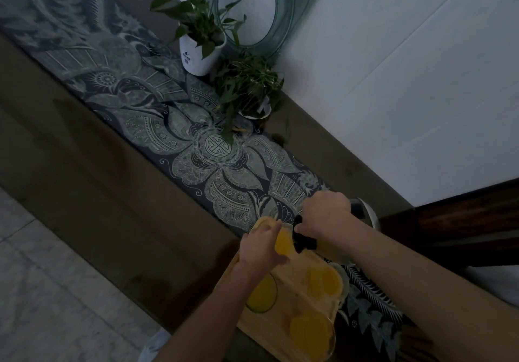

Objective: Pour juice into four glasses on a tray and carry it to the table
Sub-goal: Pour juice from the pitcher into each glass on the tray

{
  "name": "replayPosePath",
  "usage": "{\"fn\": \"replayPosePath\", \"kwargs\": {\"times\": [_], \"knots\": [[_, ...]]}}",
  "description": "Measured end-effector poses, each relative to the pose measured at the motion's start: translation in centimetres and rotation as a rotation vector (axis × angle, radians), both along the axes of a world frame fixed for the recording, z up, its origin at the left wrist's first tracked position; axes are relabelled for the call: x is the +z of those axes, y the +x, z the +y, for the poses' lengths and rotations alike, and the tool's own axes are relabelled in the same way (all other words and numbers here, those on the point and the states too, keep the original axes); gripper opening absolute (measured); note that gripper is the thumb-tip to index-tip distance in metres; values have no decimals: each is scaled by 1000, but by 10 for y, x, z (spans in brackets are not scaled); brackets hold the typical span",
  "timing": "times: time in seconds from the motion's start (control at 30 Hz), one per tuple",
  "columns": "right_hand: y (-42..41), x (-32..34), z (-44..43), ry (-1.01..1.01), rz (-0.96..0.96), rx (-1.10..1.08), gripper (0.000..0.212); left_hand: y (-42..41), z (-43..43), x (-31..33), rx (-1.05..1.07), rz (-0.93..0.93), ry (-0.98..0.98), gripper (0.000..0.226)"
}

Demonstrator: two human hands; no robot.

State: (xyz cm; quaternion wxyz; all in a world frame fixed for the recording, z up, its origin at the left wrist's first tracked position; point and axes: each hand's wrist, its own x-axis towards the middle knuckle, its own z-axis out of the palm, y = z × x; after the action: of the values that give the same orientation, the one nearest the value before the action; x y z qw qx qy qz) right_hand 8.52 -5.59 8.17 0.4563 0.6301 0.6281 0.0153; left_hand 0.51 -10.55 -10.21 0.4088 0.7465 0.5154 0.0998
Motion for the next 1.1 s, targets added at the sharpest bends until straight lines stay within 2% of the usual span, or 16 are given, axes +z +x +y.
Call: {"fn": "replayPosePath", "kwargs": {"times": [0.47,1.1], "knots": [[1,3,0,-8,-19,-20,47,0,0,2,-4,3,17,92],[-5,-6,5,0,-21,-25,34,-1,0,1,6,11,44,96]]}}
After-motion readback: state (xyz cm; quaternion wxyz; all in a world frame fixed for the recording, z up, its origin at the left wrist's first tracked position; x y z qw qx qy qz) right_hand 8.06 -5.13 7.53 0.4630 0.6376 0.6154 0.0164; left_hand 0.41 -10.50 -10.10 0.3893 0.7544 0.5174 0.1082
